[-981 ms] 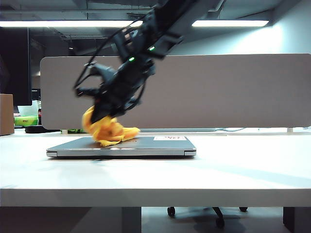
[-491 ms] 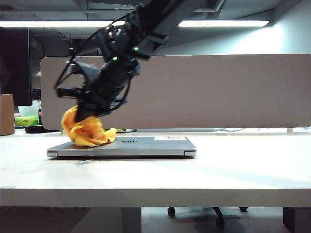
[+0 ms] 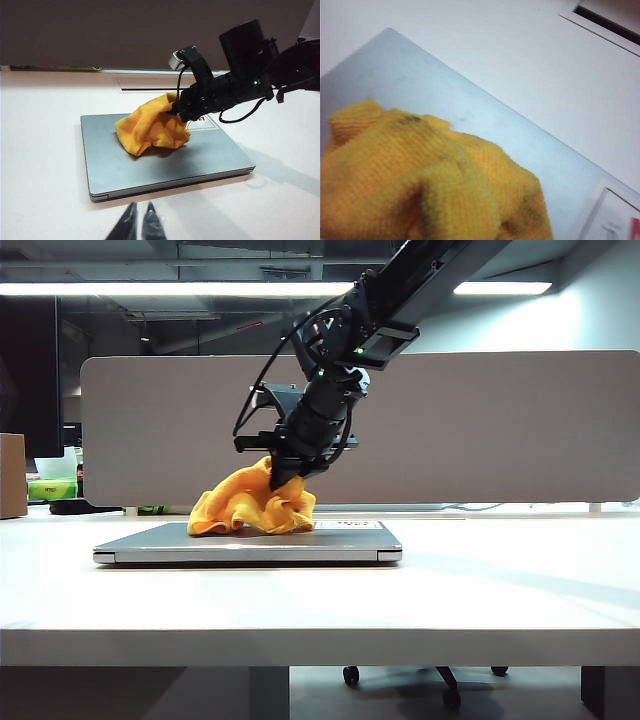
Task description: Pick up the rag and use it to wipe the water off the lid of the laptop on the table.
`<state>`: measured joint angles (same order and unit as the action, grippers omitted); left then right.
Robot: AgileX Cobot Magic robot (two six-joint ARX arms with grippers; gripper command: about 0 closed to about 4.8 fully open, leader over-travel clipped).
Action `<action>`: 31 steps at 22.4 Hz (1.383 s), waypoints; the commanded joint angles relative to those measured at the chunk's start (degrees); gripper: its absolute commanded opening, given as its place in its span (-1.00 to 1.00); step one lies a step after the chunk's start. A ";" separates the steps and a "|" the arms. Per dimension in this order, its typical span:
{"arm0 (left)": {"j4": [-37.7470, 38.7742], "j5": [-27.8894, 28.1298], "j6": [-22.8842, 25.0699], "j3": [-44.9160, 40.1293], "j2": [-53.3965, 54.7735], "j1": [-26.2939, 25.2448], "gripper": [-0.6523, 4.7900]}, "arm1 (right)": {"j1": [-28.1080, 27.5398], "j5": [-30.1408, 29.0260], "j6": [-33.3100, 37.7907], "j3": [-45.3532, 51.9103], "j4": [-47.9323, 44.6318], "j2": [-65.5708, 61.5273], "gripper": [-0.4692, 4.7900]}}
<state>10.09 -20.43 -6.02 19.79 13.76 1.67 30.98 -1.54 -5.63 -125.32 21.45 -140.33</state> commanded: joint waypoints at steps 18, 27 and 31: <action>-0.72 -0.17 0.02 0.09 -0.02 0.07 -0.69 | 6.91 -2.73 1.16 -0.35 3.65 -5.18 -0.83; -0.72 -0.17 0.02 0.09 -0.02 0.07 -0.69 | 2.12 21.66 5.90 -0.57 22.67 2.71 -0.83; -0.70 -0.17 0.02 0.09 -0.02 0.07 -0.69 | 0.35 24.17 6.05 -0.57 24.00 8.94 -0.83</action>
<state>10.07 -20.43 -6.02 19.79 13.72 1.67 31.35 21.54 0.03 -125.19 46.85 -134.72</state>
